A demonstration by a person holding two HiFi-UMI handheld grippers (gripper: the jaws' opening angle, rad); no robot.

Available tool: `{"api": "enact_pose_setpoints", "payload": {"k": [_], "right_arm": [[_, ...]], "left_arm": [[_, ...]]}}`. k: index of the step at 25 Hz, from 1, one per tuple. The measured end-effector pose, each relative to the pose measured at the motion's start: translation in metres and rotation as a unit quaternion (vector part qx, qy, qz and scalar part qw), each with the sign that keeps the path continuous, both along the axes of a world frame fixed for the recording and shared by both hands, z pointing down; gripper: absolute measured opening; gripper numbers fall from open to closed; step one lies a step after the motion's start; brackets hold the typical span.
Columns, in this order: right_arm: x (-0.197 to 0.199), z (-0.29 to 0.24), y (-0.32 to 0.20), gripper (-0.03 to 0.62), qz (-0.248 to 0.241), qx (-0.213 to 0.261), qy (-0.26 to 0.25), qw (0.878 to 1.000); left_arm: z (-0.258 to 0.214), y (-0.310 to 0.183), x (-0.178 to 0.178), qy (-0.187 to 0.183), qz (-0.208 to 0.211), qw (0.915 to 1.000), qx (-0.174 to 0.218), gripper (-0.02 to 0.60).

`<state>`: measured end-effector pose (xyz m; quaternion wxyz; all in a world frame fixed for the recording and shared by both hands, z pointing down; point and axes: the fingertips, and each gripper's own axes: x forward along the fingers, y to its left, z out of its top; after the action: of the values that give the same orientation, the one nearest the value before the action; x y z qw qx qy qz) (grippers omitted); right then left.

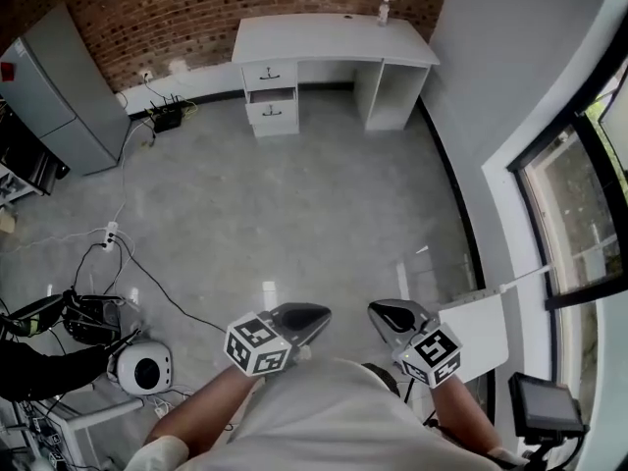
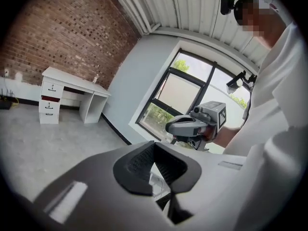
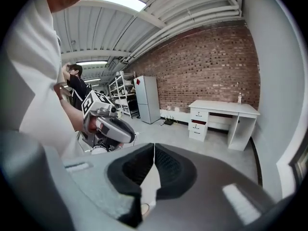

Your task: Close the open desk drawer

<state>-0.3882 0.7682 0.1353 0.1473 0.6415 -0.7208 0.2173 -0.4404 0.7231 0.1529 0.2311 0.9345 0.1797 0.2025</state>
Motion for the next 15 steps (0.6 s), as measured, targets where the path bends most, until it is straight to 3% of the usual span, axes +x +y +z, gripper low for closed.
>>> {"api": "enact_pose_setpoints", "payload": {"k": [8, 15], "right_arm": [[-0.006, 0.01, -0.075, 0.031, -0.061, -0.023, -0.012, 0.998], [0.055, 0.015, -0.155, 0.031, -0.107, -0.022, -0.029, 0.994]], "left_arm": [[0.005, -0.066, 0.008, 0.019, -0.049, 0.9985, -0.018, 0.006], [0.015, -0.135, 0.066, 0.016, -0.093, 0.9953, -0.02, 0.032]]}}
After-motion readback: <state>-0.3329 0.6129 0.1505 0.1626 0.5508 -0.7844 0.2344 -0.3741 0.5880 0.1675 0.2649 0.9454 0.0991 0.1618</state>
